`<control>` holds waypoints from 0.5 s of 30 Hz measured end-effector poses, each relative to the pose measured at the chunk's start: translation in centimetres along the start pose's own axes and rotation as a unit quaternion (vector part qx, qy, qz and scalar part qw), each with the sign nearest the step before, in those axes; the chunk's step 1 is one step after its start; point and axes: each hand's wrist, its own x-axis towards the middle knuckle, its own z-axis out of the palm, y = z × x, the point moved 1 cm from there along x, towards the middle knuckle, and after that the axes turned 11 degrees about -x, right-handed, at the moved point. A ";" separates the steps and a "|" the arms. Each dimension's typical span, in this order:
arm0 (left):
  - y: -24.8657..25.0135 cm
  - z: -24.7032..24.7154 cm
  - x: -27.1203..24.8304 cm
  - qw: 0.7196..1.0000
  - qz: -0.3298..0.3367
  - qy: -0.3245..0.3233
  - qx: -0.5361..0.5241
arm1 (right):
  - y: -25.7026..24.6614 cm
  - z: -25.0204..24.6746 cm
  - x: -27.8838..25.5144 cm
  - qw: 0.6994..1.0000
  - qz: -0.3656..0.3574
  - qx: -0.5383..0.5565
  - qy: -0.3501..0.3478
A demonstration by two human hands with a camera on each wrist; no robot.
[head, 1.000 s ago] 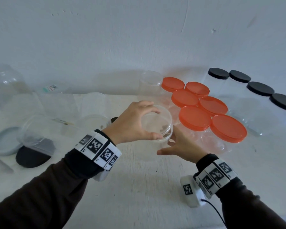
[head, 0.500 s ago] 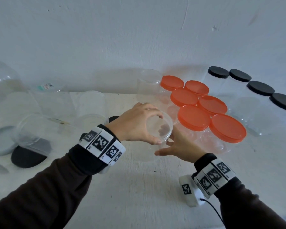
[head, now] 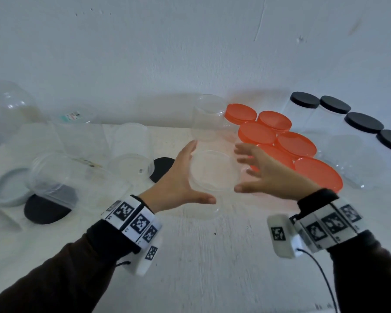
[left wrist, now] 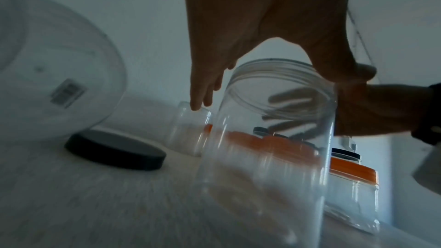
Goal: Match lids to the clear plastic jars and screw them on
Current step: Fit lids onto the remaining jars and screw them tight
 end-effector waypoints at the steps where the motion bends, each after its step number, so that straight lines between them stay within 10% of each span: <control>1: -0.4 0.0 -0.1 0.999 -0.015 -0.006 -0.029 | -1.0 -0.9 -0.1 0.999 -0.019 -0.045 -0.004; 9: -1.5 0.0 0.2 0.997 -0.023 0.001 -0.076 | -6.4 -0.8 2.5 0.934 -0.096 -0.299 -0.169; 15: -2.2 -0.1 0.3 0.995 -0.016 0.016 -0.094 | -7.1 0.1 3.0 0.904 -0.056 -0.407 -0.114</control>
